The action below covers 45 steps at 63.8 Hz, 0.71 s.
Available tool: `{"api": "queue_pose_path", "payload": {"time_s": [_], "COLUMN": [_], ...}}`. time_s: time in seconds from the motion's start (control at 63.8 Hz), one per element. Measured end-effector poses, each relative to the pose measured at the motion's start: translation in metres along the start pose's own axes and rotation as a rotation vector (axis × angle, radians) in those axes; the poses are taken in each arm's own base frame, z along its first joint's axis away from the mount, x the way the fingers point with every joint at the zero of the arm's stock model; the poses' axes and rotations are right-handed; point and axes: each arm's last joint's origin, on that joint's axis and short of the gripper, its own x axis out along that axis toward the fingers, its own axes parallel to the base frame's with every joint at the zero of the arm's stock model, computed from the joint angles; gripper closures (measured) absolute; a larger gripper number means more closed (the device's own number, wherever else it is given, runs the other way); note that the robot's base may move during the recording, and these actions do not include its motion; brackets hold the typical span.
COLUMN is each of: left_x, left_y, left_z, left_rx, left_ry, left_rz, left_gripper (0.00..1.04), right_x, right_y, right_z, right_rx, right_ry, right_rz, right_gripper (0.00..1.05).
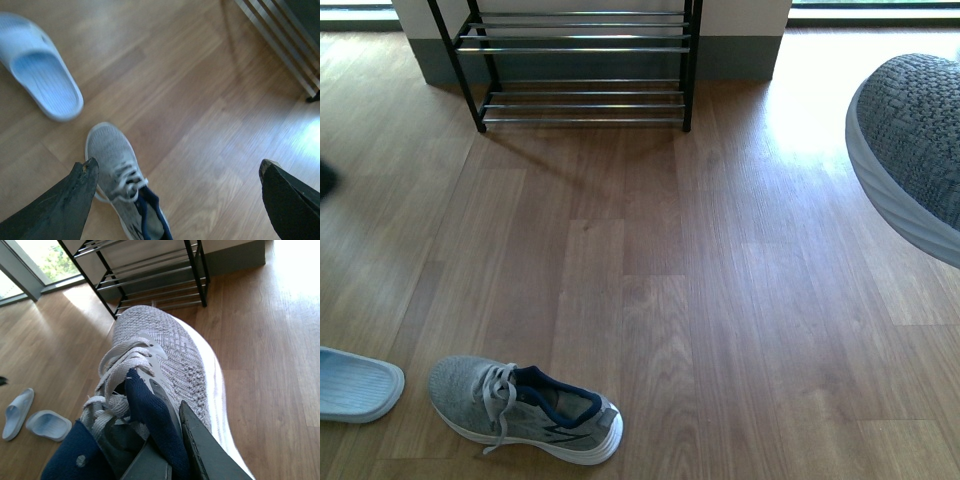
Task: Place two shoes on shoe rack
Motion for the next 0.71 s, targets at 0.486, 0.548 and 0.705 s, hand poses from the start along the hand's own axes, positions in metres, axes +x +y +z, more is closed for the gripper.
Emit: {"api": "queue_pose_path", "payload": {"time_s": [0.486, 0.548, 0.705], "left_x": [0.132, 0.137, 0.149], "left_y": [0.005, 0.003, 0.004], "left_z": [-0.107, -0.108, -0.112], "left_rx": [0.073, 0.115, 0.168], "left_ry": [0.541, 0.563, 0.582], "left_rz": [0.124, 0.154, 0.192], "left_gripper": [0.09, 0.09, 0.09], "right_x": [0.000, 0.000, 0.000], "right_y": [0.000, 0.000, 0.000], "right_z": [0.000, 0.000, 0.000], "right_rx": [0.000, 0.000, 0.000], "right_ry": [0.000, -0.001, -0.001], "right_rz": [-0.002, -0.005, -0.005], "right_gripper": [1.03, 1.03, 1.03]}}
